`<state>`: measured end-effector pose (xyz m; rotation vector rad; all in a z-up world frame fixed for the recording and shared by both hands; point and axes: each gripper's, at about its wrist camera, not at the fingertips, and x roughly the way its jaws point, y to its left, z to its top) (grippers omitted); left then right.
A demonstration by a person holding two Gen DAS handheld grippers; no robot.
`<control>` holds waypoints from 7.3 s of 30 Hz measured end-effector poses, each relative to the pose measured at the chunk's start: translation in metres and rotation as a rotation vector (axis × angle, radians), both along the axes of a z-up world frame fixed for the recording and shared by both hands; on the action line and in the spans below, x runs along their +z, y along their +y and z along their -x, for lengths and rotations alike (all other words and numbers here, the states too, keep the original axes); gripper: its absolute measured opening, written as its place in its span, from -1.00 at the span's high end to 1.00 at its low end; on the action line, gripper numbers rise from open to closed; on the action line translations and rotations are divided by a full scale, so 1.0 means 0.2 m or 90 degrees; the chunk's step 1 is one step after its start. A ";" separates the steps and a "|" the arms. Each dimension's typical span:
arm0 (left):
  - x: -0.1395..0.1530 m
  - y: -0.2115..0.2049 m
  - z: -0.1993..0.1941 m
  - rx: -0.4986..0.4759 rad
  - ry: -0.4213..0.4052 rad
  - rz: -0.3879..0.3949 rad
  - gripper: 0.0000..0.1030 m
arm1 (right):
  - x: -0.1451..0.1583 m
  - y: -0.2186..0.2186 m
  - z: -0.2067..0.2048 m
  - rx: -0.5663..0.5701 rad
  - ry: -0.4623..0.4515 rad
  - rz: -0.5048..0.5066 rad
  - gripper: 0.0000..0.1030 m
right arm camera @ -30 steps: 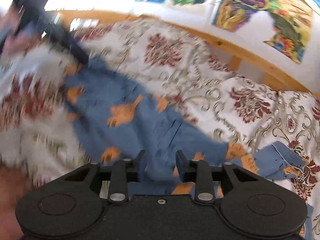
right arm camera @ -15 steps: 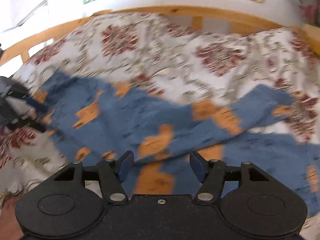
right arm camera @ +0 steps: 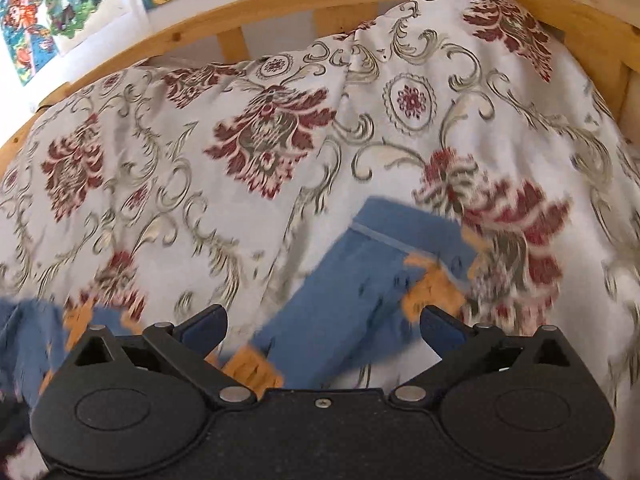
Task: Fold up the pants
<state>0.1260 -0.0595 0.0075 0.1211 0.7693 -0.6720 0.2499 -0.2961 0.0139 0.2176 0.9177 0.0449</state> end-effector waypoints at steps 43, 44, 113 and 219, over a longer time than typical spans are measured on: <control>-0.09 -0.16 0.16 -0.089 -0.102 -0.164 1.00 | 0.13 -0.28 1.01 -0.306 -0.187 -0.111 0.86; -0.10 -0.16 0.17 -0.102 -0.109 -0.178 1.00 | 0.07 -0.27 1.05 -0.320 -0.172 -0.108 0.86; -0.13 -1.61 -0.68 -0.250 0.325 -0.239 0.30 | -0.16 -0.03 1.22 -0.066 0.000 0.127 0.89; -0.15 -0.10 -0.18 0.033 0.100 -0.104 -0.69 | -0.26 -0.20 1.00 -0.196 -0.078 0.087 -0.03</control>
